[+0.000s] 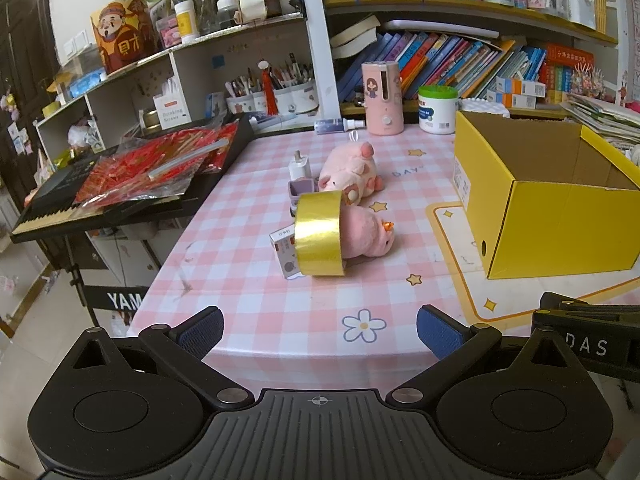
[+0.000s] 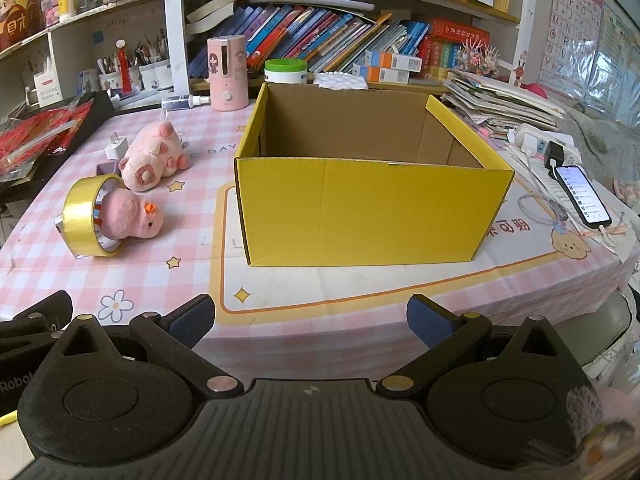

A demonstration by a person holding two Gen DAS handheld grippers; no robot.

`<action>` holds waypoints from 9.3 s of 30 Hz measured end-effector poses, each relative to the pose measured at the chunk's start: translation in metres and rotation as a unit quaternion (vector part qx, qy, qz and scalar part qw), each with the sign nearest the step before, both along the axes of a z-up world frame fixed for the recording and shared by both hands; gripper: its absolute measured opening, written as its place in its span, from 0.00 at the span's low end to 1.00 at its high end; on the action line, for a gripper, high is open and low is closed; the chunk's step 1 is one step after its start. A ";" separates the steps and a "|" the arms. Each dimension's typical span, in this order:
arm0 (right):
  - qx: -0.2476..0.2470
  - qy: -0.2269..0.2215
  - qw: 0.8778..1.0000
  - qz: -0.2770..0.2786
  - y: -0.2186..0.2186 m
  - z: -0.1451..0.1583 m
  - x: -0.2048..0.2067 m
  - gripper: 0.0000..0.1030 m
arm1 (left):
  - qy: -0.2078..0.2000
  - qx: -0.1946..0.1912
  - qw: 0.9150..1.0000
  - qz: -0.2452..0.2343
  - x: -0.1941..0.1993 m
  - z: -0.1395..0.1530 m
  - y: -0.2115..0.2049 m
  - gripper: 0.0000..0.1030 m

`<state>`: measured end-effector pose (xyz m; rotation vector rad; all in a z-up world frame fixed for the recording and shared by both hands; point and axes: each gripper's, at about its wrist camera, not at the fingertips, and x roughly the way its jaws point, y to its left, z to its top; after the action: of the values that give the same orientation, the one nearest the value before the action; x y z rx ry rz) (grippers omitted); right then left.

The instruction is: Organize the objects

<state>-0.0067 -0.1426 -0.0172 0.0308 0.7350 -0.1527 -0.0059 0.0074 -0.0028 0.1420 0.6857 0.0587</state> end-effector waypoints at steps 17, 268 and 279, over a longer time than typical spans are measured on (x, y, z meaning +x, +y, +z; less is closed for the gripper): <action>0.000 0.002 1.000 0.001 0.000 -0.001 0.002 1.00 | 0.001 -0.002 1.000 0.001 0.003 -0.001 0.001 1.00; 0.102 -0.065 0.992 -0.024 -0.129 0.056 0.008 0.37 | -0.091 -0.166 0.918 -0.347 0.035 0.058 -0.100 0.15; 0.046 -0.112 0.992 0.046 -0.163 0.079 0.075 0.37 | -0.109 -0.164 0.922 -0.332 0.085 0.064 -0.142 0.15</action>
<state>0.0686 -0.3056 0.0613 0.1001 0.5183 -0.0274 0.0787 -0.1348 0.0617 0.0374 0.3887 -0.6840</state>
